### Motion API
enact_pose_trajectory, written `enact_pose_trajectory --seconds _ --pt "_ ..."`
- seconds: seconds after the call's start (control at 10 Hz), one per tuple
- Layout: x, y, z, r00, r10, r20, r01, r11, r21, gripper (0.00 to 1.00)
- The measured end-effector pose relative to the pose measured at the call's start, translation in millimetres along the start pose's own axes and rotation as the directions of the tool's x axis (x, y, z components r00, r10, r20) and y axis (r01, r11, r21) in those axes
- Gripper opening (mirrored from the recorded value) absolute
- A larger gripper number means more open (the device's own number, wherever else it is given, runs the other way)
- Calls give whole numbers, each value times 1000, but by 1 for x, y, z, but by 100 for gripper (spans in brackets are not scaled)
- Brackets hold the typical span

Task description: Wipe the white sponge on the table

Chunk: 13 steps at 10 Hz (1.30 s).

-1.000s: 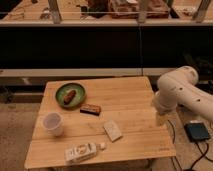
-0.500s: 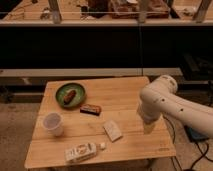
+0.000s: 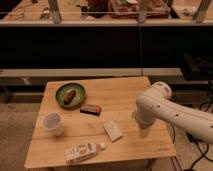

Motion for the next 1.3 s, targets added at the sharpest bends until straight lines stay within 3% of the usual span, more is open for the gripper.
enact_pose_trajectory --seconds 0.4,0.7,1.3 --pt "-5 -5 28 999 -38 27 38 999 2 65" --pt "-25 -15 54 997 -64 49 63 998 5 65" --pt "-24 -31 80 995 -73 72 73 997 7 65"
